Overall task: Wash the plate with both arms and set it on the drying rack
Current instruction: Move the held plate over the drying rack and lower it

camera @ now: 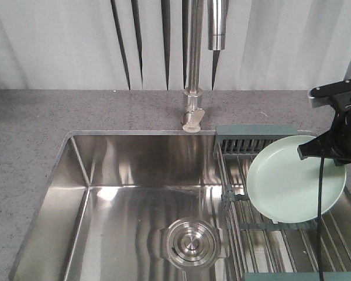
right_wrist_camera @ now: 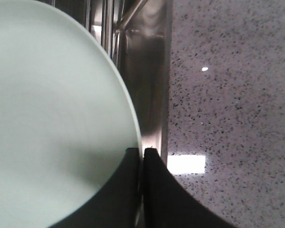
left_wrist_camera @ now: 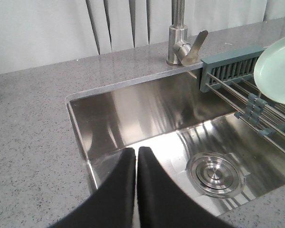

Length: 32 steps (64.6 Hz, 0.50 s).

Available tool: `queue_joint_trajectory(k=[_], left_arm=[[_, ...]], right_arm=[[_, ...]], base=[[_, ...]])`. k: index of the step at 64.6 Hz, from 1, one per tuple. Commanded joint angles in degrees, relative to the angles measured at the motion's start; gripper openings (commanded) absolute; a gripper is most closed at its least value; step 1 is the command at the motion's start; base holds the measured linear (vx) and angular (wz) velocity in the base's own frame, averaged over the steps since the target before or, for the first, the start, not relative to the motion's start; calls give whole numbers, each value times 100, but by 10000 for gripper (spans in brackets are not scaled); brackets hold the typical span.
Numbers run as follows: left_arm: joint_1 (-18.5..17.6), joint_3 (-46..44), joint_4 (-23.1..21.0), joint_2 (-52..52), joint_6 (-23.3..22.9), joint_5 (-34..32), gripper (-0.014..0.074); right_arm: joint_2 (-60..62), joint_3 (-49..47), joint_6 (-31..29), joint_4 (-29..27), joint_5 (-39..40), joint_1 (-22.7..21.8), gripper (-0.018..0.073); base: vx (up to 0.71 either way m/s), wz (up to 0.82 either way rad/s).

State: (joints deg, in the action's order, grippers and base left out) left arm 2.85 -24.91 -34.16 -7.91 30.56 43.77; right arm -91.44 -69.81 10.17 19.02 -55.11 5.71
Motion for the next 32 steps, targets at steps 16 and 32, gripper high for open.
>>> queue_joint_trajectory(k=[16, 32], left_arm=[[-1, -128, -171, -76, -50, -415, -6], [-1, -128, -171, -76, -50, -415, -6]], right_arm=[[-237, -153, -237, -165, 308, -27, 15], [-271, -153, -357, -121, 406, -27, 192]], base=[[0, 0], [0, 0]])
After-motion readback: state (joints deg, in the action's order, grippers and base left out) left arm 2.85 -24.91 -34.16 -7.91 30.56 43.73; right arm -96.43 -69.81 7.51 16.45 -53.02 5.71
